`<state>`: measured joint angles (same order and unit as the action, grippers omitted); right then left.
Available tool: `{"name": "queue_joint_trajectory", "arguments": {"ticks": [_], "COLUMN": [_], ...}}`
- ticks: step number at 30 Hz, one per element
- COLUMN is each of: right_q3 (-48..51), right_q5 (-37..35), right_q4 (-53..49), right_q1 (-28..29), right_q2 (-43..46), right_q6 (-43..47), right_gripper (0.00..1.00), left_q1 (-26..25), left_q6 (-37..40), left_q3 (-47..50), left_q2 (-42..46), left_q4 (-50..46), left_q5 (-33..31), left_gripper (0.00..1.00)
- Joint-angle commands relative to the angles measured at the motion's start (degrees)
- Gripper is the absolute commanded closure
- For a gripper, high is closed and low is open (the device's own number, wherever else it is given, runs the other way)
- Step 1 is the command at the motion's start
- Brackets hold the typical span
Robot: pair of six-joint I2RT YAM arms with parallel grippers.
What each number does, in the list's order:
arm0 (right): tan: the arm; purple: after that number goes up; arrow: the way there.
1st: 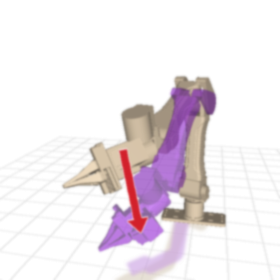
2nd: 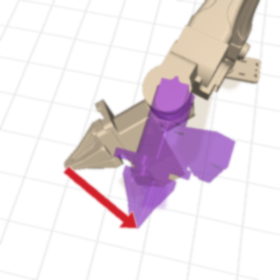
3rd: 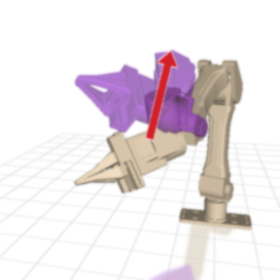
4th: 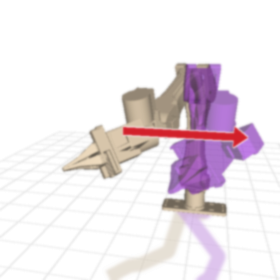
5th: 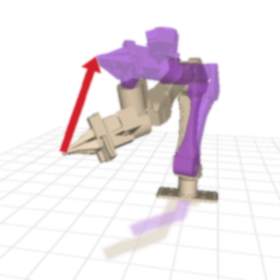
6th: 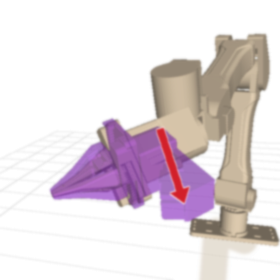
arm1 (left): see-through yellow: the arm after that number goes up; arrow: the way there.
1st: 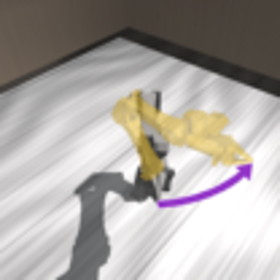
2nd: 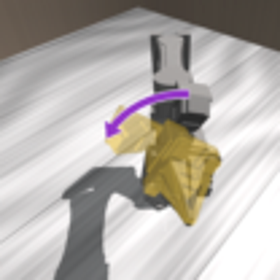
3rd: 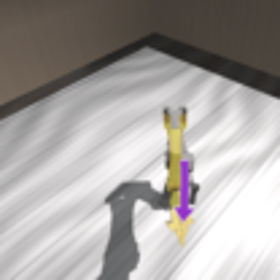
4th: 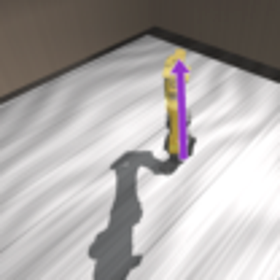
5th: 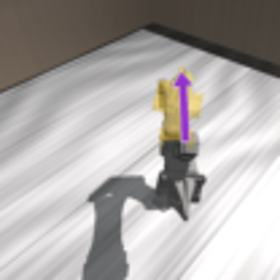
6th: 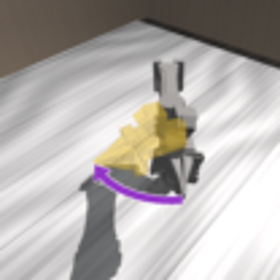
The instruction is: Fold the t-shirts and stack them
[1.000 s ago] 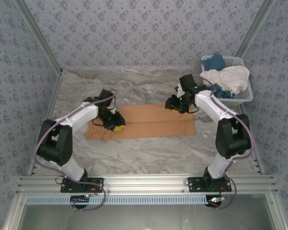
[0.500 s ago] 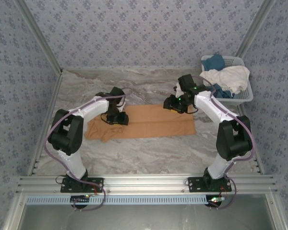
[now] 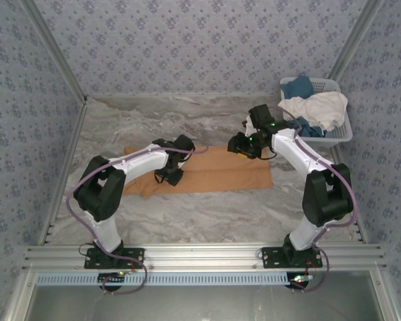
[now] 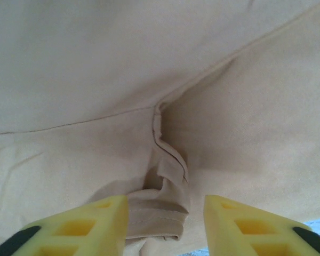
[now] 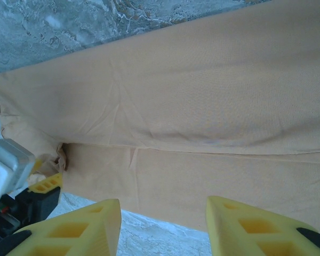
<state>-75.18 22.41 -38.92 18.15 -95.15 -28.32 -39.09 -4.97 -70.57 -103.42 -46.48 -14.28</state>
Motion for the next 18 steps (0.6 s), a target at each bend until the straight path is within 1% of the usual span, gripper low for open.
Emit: {"name": "queue_joint_trajectory", "arguments": {"ticks": [1,3,6,9,13,15,18], "right_q3": [0.26,0.34,0.6,0.56,0.29,0.13,0.26], "right_q5": [1.43,1.49,1.49,1.4,1.34,1.4,1.42], "right_q4": [-0.36,-0.61,-0.55,-0.37,-0.37,-0.55,-0.81], "right_q1": [0.19,0.18,0.22,0.3,0.3,0.29,0.3], "right_q2": [0.41,0.57,0.56,0.41,0.42,0.5,0.78], "right_q6": [-0.87,-0.76,-0.73,-0.95,-1.04,-1.04,-1.02], "right_gripper": [0.52,0.52,0.52,0.53,0.53,0.53,0.53], "left_q1": [-0.63,-0.76,-0.74,-0.72,-0.72,-0.79,-0.72], "left_q6": [0.95,0.46,0.03,-0.3,-0.75,-1.37,-4.01], "left_q3": [1.36,2.11,3.01,3.16,3.07,3.08,2.43], "left_q2": [-0.49,0.11,0.94,0.76,1.14,1.94,3.36], "left_q4": [-0.89,-0.89,-0.63,-0.67,-1.01,-1.45,-3.34], "left_q5": [-3.68,-3.84,-4.02,-3.96,-3.04,-2.42,0.33], "left_gripper": [0.62,0.62,0.67,0.76,0.94,1.0,1.0]}}
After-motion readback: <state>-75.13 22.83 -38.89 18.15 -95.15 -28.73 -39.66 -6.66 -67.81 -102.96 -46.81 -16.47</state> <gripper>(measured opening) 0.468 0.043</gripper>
